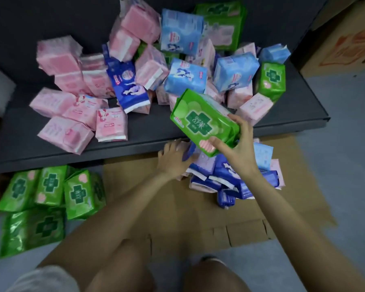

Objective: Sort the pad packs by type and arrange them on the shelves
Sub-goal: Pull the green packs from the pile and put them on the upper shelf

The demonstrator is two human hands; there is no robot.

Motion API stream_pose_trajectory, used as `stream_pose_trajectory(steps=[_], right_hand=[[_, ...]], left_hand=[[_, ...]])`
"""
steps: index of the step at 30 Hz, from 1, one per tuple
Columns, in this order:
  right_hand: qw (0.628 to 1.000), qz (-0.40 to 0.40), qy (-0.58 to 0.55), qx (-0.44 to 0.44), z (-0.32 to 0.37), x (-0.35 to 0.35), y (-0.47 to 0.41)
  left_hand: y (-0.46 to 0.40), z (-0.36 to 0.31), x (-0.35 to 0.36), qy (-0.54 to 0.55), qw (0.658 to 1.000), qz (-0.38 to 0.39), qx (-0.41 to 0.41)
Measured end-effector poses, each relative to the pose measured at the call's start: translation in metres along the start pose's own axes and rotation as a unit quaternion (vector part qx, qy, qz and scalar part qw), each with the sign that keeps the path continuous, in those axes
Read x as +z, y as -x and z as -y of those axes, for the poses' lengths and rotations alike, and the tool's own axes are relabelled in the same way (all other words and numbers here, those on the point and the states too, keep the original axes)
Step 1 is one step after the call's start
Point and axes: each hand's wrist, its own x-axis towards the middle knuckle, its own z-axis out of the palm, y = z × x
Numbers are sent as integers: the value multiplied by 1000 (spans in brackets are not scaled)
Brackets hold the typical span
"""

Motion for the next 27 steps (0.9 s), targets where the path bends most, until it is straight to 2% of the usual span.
stream_pose_trajectory(steps=[2,3,5,6,7,8,11,14,16,17,19,21,23,24,27], right_hand=[[999,39,12,-22,-3,14,0],[998,61,15,-31,-2,21,1],[993,104,18,-58,0,38,1],[988,130,21,-77,2,49,0],[982,157,25,-98,4,61,0],[975,185,24,-121,7,78,0],[954,237,16,-181,13,132,14],[925,291,5,-245,13,197,40],[905,338,17,-258,12,238,52],[893,363,28,-264,12,261,57],[867,391,71,-300,15,303,64],[845,391,121,-343,20,341,67],[834,371,173,-369,28,372,75],[829,364,202,-373,32,384,82],[813,416,272,-304,33,407,98]], left_hand=[[2,7,-7,170,985,-40,6],[4,17,-12,281,956,-78,-39],[17,47,-29,482,852,-136,-150],[28,66,-37,542,805,-156,-182],[41,83,-46,575,777,-167,-193],[56,99,-56,592,764,-178,-183],[93,129,-79,614,753,-199,-129],[126,171,-84,612,724,-284,-143],[148,200,-87,629,687,-316,-178],[161,216,-90,620,680,-341,-192],[185,244,-95,560,692,-401,-214],[201,273,-99,483,728,-417,-250],[212,310,-99,342,796,-392,-308],[215,327,-99,269,820,-374,-340],[215,345,-96,148,855,-328,-373]])
